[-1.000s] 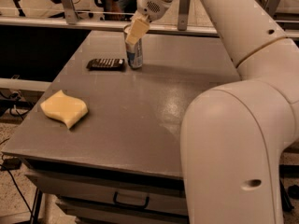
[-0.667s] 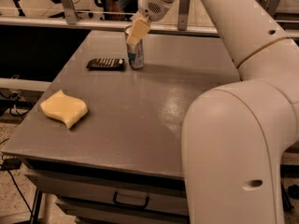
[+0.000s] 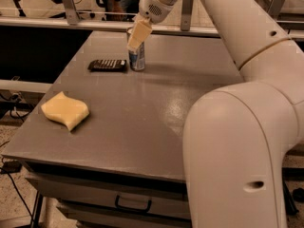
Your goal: Move redbull can near rxbar chocolate
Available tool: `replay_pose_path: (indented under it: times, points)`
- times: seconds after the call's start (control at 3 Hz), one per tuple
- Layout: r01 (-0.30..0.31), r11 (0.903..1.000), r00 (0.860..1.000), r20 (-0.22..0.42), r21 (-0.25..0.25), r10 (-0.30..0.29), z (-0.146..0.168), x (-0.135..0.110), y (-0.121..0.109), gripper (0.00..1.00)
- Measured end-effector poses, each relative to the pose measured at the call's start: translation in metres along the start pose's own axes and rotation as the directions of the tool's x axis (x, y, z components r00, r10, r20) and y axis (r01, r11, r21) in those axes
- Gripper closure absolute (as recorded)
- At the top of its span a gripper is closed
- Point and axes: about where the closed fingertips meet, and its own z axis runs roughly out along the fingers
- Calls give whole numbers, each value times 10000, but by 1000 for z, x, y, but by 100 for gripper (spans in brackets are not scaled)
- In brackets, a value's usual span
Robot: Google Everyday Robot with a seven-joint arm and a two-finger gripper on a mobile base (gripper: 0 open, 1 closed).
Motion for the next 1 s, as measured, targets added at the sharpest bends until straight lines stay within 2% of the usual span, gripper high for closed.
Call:
replay_pose_path:
  times: [0.33, 0.67, 1.0]
  points:
    - [38, 10000, 10000, -67, -23, -39, 2, 1, 0, 0]
    - [382, 9993, 9972, -650, 63, -377, -11, 13, -3, 0]
    - [139, 9888, 9983, -583, 1487, -53, -75, 51, -18, 0]
